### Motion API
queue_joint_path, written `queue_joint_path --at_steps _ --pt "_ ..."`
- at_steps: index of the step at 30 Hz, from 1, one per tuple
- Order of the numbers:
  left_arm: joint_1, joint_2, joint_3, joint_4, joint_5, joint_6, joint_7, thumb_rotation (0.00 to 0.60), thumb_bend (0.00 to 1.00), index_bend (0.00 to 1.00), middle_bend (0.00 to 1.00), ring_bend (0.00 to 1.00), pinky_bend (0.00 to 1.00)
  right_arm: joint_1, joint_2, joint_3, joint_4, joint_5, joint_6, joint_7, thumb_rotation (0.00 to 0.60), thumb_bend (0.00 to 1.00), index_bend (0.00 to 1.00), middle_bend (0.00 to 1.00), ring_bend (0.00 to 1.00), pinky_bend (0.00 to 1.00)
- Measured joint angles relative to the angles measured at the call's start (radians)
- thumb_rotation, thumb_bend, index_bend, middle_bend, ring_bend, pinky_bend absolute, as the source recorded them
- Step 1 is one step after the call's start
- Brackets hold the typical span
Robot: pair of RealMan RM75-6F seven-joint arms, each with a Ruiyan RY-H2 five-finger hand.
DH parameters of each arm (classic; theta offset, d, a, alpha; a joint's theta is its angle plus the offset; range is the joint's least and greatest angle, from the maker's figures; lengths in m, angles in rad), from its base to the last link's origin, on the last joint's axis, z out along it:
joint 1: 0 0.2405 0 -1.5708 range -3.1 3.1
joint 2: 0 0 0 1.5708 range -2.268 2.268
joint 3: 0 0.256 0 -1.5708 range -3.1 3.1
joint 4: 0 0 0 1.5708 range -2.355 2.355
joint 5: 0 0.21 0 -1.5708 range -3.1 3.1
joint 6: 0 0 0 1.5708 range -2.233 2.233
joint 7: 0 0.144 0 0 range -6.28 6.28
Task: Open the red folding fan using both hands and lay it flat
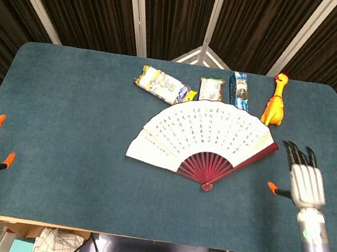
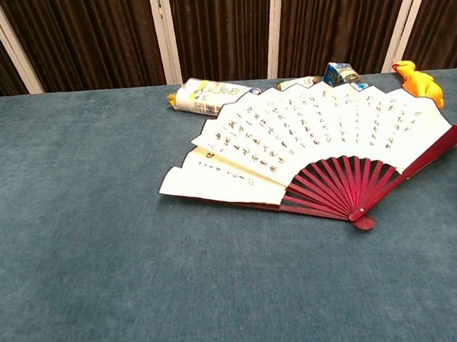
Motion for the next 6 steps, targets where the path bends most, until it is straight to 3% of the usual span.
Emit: queue_joint_path --at_steps 4,6 --pt "0.027 0.045 0.012 -0.043 0.027 0.006 0.006 0.600 0.38 0.08 0.00 0.00 0.00 -0.115 -0.043 -0.041 0.033 -0.086 0.148 0.006 0.600 0.15 0.11 0.13 0.20 0.04" --pt "0.041 0.046 0.018 -0.036 0.058 0.019 -0.013 0.600 0.38 0.08 0.00 0.00 0.00 -0.136 -0.050 -0.048 0.049 -0.110 0.171 0.000 0.600 0.15 0.11 0.13 0.20 0.04"
